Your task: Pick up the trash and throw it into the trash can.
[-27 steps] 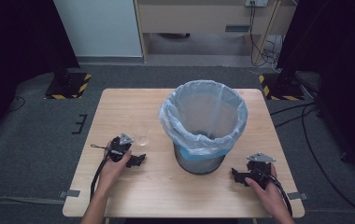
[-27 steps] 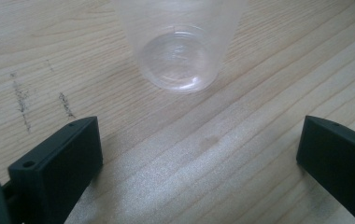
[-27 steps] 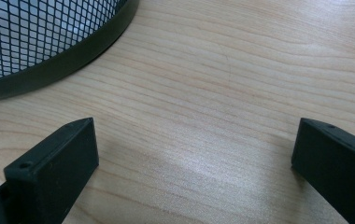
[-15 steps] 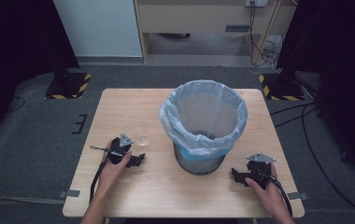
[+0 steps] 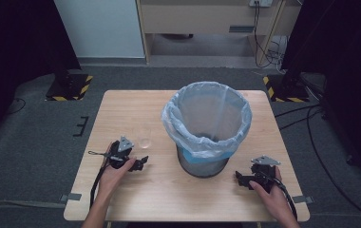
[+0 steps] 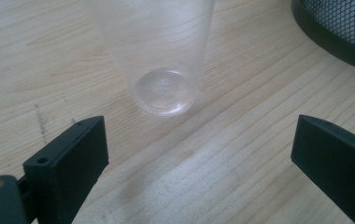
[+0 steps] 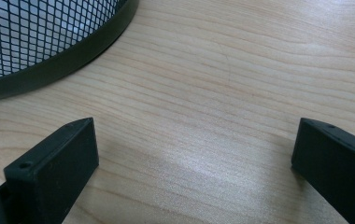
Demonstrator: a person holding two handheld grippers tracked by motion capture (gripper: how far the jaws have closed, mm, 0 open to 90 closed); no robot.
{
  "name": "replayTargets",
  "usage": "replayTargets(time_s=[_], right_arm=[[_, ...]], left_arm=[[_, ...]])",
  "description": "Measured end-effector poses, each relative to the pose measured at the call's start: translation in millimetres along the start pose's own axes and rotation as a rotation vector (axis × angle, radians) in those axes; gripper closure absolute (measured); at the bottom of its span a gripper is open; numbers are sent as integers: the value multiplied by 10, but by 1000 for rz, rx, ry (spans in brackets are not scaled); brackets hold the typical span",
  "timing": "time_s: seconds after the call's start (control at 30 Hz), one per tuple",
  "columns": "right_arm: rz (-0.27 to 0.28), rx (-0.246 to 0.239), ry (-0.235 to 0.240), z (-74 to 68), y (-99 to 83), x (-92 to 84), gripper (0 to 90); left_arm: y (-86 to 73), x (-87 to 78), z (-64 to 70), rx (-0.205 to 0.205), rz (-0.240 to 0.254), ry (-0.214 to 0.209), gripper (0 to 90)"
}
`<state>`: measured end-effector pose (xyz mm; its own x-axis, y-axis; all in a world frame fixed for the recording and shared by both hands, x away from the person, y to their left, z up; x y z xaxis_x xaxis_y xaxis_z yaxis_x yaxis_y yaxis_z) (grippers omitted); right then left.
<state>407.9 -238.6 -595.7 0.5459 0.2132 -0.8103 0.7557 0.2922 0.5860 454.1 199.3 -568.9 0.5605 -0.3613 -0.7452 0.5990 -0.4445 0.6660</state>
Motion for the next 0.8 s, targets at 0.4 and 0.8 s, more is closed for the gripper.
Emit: replayTargets(time_s=[0.4,0.8], right_arm=[[0,-1,0,0,0,0,6],[0,-6,2,3,0,-1,6]], left_arm=[[149,-32,-54,-44,41,4,42],[354,72,-192,-44,66,-21,55]])
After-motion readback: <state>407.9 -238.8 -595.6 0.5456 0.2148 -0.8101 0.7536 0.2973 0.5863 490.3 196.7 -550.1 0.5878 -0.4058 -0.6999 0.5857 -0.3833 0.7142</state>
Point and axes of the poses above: each handheld gripper's, and its own axes: x roughly forward along the jaws, y roughly out of its top, z roughly to its right, the point moved 8 cm from there along x, roughly forward along the jaws, and after that the axes turned 9 degrees about -z, right-handed, at the moved point
